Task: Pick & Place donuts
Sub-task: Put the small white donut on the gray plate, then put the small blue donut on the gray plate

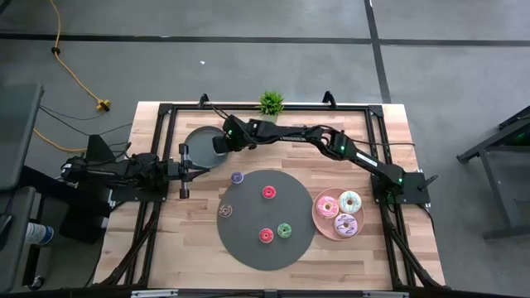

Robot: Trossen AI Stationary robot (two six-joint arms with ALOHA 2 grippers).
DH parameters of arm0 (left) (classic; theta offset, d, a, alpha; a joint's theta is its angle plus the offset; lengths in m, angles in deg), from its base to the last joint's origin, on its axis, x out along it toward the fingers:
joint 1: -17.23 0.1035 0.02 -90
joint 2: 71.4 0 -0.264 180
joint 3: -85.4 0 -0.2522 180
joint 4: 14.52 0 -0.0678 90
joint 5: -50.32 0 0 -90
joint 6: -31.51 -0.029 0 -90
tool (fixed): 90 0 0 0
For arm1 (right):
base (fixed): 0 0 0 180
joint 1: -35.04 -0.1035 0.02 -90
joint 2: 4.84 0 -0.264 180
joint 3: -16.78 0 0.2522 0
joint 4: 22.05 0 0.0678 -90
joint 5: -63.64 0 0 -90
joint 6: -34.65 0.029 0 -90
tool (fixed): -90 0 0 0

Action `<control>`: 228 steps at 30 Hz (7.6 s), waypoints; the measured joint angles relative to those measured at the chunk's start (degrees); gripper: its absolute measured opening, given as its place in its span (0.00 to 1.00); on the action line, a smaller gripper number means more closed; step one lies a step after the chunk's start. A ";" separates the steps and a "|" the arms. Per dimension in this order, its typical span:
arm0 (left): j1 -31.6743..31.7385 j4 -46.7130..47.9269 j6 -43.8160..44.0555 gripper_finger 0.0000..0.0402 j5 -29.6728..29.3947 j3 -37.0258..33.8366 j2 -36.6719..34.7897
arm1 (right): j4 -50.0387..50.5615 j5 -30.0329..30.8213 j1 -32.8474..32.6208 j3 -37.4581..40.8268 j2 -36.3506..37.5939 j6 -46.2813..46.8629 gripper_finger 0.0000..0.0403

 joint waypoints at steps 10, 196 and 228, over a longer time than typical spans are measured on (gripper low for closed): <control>-0.02 0.00 0.00 0.00 0.00 0.00 0.00 | 0.52 1.68 0.00 0.00 0.00 3.72 0.05; 0.00 -0.01 0.00 0.00 -0.02 -0.01 -0.02 | 0.58 -28.99 -2.99 19.61 8.87 -20.27 0.20; 0.00 0.00 0.00 0.00 -0.04 0.00 -0.02 | 0.23 -27.51 2.07 6.49 8.90 -21.09 0.19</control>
